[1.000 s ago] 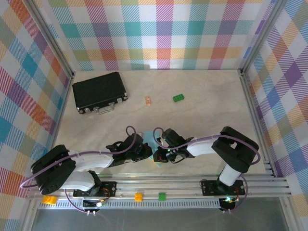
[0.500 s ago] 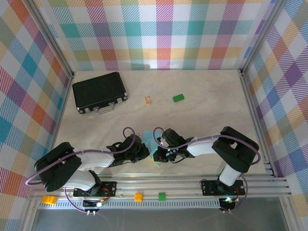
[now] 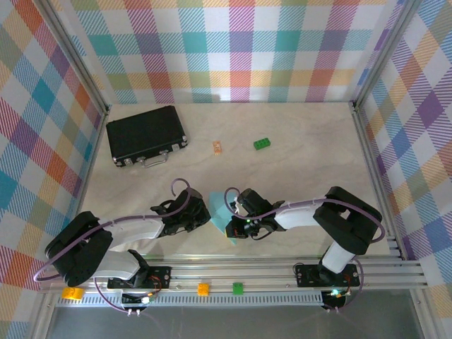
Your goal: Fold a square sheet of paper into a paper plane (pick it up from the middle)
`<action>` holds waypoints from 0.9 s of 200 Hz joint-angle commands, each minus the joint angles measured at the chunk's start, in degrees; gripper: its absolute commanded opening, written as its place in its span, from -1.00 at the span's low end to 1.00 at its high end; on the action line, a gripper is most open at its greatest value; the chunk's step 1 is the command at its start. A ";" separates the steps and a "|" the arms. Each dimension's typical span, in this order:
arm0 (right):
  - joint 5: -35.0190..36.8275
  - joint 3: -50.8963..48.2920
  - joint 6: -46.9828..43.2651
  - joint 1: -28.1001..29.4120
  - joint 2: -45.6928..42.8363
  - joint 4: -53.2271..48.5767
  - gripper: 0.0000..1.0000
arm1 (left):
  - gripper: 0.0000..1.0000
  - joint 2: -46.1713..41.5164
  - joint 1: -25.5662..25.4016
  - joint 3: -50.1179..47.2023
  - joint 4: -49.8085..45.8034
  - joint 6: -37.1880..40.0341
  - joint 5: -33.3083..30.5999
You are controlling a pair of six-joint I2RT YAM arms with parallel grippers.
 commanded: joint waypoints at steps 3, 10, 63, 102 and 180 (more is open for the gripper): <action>3.38 -1.33 -2.13 -0.05 1.12 -10.08 -0.93 | -1.00 -4.78 -0.03 1.27 -2.11 2.73 0.72; 3.38 -1.31 -2.17 -0.07 1.16 -10.13 -0.93 | -1.00 -6.09 -0.38 1.19 -2.13 3.16 0.73; 4.35 -1.57 -0.79 -0.14 1.15 -9.29 -0.93 | -1.00 -7.13 -2.52 -2.68 10.02 4.12 6.95; 4.39 -1.66 -1.01 -0.14 1.02 -9.57 -0.94 | -1.00 2.01 -2.68 -1.28 13.82 3.95 12.77; 4.61 -2.22 -1.47 -0.09 0.21 -9.36 -0.94 | -1.00 7.97 6.32 -4.66 12.19 5.73 9.70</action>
